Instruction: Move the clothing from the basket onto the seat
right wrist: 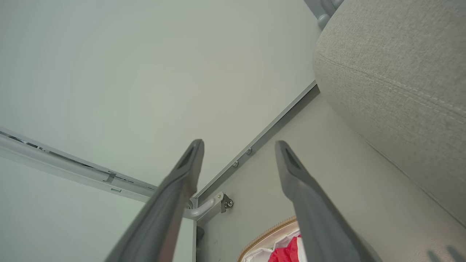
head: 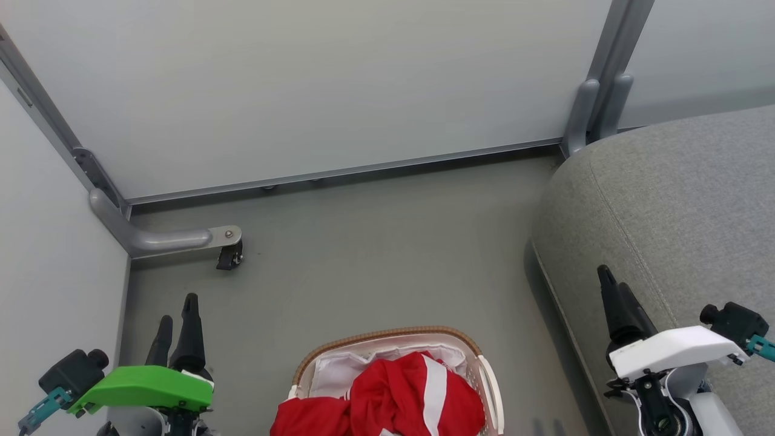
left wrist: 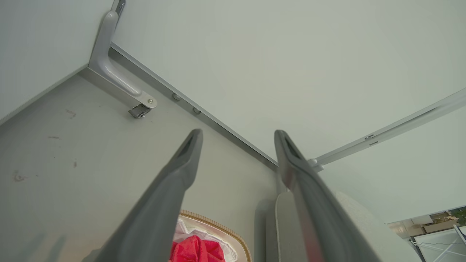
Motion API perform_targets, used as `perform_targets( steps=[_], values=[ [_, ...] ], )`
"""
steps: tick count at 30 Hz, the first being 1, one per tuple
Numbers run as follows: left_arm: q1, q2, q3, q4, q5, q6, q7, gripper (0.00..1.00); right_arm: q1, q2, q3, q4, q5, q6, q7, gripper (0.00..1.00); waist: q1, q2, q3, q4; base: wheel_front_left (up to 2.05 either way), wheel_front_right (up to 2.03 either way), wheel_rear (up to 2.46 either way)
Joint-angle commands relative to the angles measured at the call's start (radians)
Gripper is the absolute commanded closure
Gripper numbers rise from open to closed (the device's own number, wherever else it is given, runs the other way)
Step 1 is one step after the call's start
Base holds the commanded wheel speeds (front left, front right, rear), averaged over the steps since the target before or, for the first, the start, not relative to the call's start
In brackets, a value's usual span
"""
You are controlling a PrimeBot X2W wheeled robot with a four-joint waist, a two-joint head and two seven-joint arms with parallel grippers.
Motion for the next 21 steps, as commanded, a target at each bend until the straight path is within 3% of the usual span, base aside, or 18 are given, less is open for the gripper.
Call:
perform_targets(
  steps=[1,21],
  values=[
    [-0.035,0.018,-0.008,-0.013,0.044,0.003,-0.011,0.0,-0.033,-0.01,0.013,-0.002,-0.047,0.0,-0.013,0.0,0.0,0.0,0.0,-0.001,0.0,0.0,0.0],
    [-0.034,0.034,-0.103,0.035,0.322,0.061,-0.074,0.0,-0.044,0.011,0.008,0.038,-0.36,0.0,-0.075,0.0,0.0,0.0,0.001,-0.004,0.0,0.0,0.0]
  ],
)
